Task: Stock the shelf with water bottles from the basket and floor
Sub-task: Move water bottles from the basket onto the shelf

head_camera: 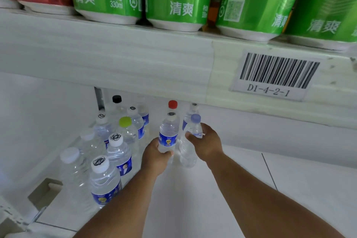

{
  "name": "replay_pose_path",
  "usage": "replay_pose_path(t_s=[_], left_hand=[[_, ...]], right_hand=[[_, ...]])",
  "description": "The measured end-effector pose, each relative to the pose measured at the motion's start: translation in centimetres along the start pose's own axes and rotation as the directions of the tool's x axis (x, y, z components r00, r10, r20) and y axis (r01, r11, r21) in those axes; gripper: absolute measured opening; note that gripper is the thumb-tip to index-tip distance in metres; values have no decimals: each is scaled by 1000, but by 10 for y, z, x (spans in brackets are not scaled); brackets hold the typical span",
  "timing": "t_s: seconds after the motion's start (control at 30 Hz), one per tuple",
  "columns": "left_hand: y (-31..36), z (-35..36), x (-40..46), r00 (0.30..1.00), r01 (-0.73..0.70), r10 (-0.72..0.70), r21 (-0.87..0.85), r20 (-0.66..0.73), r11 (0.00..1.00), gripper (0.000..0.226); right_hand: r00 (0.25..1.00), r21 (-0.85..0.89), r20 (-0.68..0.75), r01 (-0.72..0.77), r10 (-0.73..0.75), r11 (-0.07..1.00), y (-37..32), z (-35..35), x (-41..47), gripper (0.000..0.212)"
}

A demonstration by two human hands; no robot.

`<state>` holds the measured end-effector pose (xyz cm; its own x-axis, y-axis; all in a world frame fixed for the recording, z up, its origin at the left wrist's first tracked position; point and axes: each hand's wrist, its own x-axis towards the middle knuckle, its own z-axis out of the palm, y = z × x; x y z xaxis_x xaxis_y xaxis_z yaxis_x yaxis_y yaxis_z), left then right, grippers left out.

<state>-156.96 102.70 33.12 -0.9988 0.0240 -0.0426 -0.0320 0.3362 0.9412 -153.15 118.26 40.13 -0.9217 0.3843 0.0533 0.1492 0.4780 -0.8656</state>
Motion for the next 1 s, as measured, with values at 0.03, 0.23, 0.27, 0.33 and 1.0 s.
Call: replay_pose_path(t_s=[0.03, 0.23, 0.27, 0.33, 1.0], left_hand=[[-1, 0, 2, 1000, 1, -1, -1, 1, 1000, 46], [-1, 1, 12, 1000, 7, -7, -22, 21, 1000, 40], [-1, 2, 12, 1000, 8, -7, -23, 29, 1000, 40], [-1, 2, 14, 999, -3, 4, -23, 47, 1000, 42], [1, 1, 12, 986, 38, -54, 97, 158, 995, 56]], right_hand=[[1000, 7, 4, -6, 6, 1000, 2, 1, 1, 19], [1000, 32, 3, -29, 29, 999, 5, 5, 6, 35], [999, 33, 5, -33, 33, 999, 5, 5, 7, 33], [999, 29, 8, -33, 33, 999, 6, 4, 7, 33], [996, -85, 54, -60, 65, 995, 11, 1, 3, 35]])
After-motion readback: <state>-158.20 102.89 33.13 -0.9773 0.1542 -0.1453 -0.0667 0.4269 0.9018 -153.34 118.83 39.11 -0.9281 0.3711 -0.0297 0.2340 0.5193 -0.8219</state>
